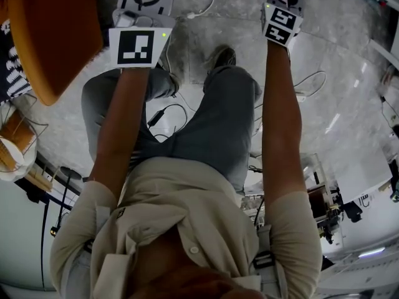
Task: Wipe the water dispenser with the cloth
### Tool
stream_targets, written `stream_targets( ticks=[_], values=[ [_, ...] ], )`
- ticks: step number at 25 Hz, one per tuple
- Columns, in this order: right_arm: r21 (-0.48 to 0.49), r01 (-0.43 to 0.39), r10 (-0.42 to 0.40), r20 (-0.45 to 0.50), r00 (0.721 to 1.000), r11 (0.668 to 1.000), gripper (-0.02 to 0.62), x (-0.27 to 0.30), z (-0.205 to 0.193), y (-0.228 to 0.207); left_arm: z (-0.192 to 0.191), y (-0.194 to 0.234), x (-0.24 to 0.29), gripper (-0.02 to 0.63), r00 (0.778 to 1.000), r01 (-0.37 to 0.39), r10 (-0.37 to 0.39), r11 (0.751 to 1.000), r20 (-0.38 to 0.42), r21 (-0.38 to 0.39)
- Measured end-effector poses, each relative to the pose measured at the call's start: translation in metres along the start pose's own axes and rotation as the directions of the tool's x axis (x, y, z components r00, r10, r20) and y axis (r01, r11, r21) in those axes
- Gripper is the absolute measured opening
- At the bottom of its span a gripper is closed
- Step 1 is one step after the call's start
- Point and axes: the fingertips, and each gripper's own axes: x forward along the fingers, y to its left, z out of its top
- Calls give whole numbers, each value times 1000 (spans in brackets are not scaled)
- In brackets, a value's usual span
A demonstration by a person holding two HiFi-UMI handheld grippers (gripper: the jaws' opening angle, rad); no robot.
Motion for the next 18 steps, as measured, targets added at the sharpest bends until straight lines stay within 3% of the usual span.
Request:
stream_targets(
  ticks=[4, 7, 9, 13, 18],
  values=[
    [-76, -178, 180, 21, 984, 981, 98, 7, 7, 79, -5, 0, 2, 15, 1000, 1, -1, 1000, -4, 4],
    [-175, -339, 350, 37, 936, 924, 98, 7, 27, 153, -5, 4, 0, 15, 1000, -5, 5, 1000, -7, 4],
    [-224, -399, 418, 39, 908, 889, 98, 9, 40, 182, -5, 6, 0, 15, 1000, -9, 9, 1000, -5, 7],
    [-224, -409, 424, 21, 905, 885, 98, 13, 42, 185, -6, 10, -7, 17, 1000, -19, 19, 1000, -14, 3],
    [-171, -326, 327, -25, 945, 930, 98, 18, 23, 137, 2, 17, -10, 16, 1000, -27, 27, 1000, -5, 1]
  ],
)
